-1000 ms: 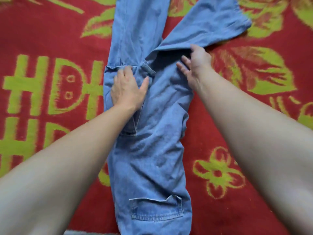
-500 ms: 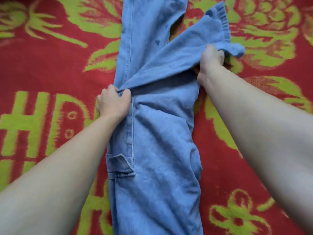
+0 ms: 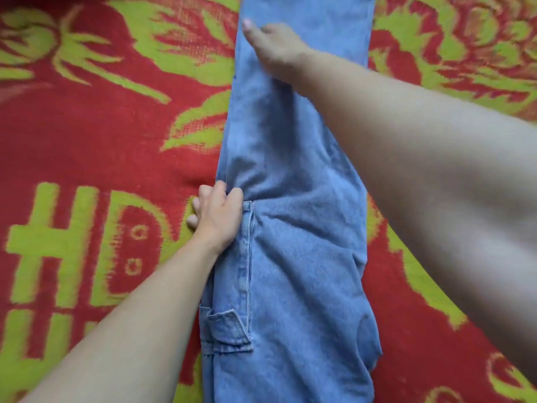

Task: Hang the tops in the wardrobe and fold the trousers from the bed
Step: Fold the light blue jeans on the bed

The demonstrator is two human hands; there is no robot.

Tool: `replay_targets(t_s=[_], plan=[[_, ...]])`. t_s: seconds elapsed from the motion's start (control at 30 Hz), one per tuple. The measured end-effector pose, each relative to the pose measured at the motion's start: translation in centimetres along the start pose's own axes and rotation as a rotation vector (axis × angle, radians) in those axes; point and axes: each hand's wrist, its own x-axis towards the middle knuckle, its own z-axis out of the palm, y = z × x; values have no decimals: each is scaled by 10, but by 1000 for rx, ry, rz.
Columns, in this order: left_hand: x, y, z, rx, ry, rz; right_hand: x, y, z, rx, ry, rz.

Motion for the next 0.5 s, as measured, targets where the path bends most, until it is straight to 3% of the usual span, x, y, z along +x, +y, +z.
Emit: replay_targets(t_s=[0.07, 0.17, 0.27, 0.4, 0.5], plan=[[2, -1, -1, 11, -27, 4, -14, 14, 3, -37, 83, -65], [8, -4, 0, 22, -41, 34, -49, 41, -2, 68, 419, -150], [11, -6, 2, 39, -16, 58, -93, 81, -3, 83, 624, -79], [14, -9, 3, 29, 36, 89, -159, 133, 17, 79, 610, 229], [13, -12, 2, -57, 52, 126, -214, 159, 39, 27, 559, 279]])
